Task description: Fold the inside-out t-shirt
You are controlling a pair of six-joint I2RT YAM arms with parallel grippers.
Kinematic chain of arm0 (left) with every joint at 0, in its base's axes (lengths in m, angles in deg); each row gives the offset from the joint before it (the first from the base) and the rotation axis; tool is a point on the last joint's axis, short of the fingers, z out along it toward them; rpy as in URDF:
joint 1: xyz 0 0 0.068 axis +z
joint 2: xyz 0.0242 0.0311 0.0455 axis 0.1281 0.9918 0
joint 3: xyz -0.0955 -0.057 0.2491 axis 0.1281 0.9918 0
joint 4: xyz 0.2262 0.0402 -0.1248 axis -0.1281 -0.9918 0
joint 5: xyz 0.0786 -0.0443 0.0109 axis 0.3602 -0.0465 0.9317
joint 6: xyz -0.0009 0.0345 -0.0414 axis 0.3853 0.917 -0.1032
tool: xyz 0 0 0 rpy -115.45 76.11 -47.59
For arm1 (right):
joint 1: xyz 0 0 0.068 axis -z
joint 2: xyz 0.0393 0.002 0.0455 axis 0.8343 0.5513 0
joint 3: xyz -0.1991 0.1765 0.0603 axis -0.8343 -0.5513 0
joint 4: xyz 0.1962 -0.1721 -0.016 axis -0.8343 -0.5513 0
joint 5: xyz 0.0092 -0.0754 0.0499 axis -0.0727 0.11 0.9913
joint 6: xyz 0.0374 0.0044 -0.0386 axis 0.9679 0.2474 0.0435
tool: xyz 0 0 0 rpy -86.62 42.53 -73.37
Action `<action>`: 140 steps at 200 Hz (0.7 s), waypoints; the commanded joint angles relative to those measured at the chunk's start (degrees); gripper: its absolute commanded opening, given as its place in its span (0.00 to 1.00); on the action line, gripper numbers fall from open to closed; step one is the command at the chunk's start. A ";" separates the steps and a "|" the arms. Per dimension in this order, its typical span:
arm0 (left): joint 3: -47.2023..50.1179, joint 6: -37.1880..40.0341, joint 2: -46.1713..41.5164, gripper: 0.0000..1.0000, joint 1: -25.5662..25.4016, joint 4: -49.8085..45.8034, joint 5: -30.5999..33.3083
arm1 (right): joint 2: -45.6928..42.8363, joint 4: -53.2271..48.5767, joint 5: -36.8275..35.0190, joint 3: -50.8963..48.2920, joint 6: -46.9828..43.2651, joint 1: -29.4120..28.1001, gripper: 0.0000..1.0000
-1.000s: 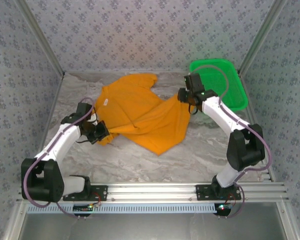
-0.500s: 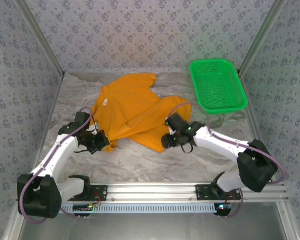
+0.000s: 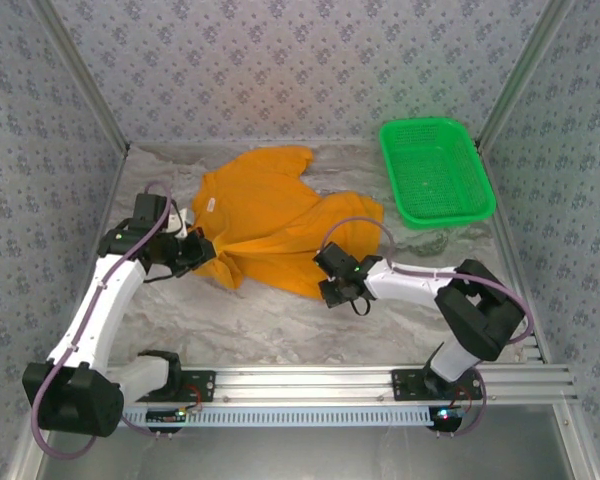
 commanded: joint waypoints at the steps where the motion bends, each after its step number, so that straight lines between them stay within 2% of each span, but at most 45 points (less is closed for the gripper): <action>1: -3.64 1.84 -1.29 0.00 0.24 -1.70 0.64 | -1.83 -1.61 -5.40 1.57 0.54 -0.32 0.04; 11: -4.76 2.78 -1.13 0.00 0.29 -2.11 1.06 | -3.89 -4.81 -7.16 2.52 0.50 0.03 0.00; 31: -6.90 4.21 -0.71 0.00 0.50 -2.91 3.03 | -7.93 -15.07 -14.68 6.95 0.96 1.22 0.00; 73: -5.87 5.89 0.85 0.00 1.48 -1.72 3.67 | -17.18 -25.34 -28.37 15.32 -8.13 3.50 0.00; 93: -4.12 5.28 1.34 0.00 3.18 -0.14 2.34 | -18.72 -25.13 -28.02 18.25 -12.72 7.03 0.00; 112: -3.32 4.71 1.35 0.00 5.02 0.59 -0.43 | -19.11 -24.28 -26.23 17.73 -17.35 7.89 0.00; 127: -5.34 5.40 1.03 0.00 6.46 -0.71 -1.79 | -19.87 -26.51 -27.38 18.29 -18.77 8.11 0.00; 140: -8.99 6.51 0.57 0.00 6.88 -1.07 -1.67 | -22.75 -24.63 -28.06 18.43 -20.93 8.36 0.00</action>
